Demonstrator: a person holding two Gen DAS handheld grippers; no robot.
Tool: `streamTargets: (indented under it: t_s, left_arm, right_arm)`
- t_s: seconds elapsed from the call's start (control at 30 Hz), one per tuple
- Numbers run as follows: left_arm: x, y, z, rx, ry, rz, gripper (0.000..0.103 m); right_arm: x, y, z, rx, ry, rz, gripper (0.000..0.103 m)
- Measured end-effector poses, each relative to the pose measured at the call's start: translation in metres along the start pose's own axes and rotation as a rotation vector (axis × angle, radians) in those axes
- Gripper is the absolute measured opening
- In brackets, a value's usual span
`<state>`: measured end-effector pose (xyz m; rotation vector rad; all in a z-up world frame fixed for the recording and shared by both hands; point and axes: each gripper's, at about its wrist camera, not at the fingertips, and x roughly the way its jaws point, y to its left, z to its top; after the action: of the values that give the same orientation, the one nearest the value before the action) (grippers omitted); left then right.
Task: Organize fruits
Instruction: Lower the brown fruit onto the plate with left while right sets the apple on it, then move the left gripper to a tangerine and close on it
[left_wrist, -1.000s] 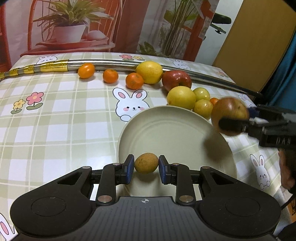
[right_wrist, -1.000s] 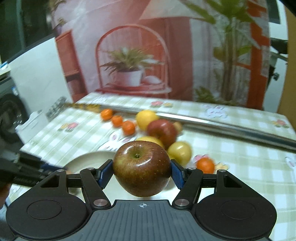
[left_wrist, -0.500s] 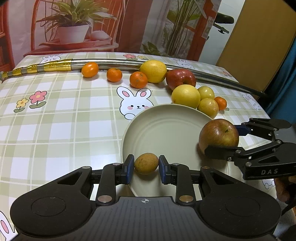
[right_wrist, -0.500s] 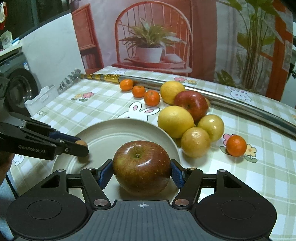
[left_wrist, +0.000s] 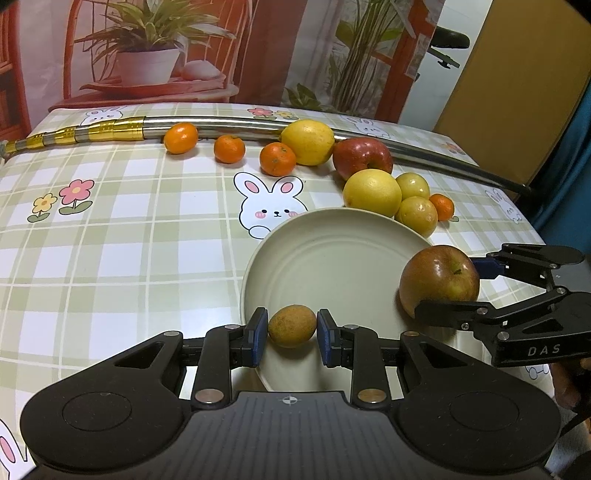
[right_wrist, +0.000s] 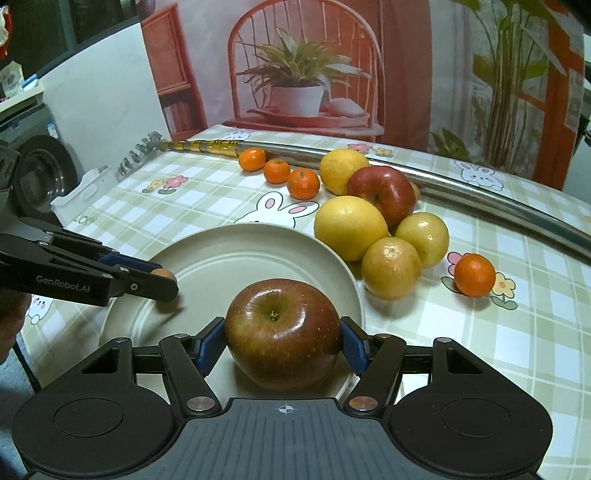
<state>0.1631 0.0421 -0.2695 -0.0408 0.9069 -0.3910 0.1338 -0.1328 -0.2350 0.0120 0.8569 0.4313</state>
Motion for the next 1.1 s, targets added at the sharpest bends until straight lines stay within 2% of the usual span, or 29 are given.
streamTargets:
  t_s: [0.23,0.53,0.9,0.97,1.07,1.1]
  left_arm:
    - [-0.002,0.002,0.0,-0.029,0.003,-0.022,0.037]
    - [-0.016,0.003,0.008,-0.052,-0.036,-0.039,0.038]
    - [-0.035,0.013,0.029,-0.079,-0.102,-0.012,0.038]
    - [-0.038,0.015,0.033,-0.073,-0.115,-0.025,0.038]
    - [-0.035,0.02,0.042,-0.092,-0.08,-0.006,0.038]
    - [-0.037,0.023,0.045,-0.088,-0.09,-0.023,0.039]
  right_arm:
    - [-0.006,-0.001,0.002,0.01,-0.011,0.001,0.062]
    - [-0.03,-0.01,0.015,0.032,-0.088,-0.008,0.062]
    - [-0.055,-0.041,0.031,0.1,-0.174,-0.065,0.062]
    - [-0.056,-0.045,0.032,0.11,-0.182,-0.078,0.062]
    - [-0.055,-0.053,0.032,0.139,-0.17,-0.102,0.062]
    - [-0.056,-0.055,0.034,0.148,-0.167,-0.107,0.062]
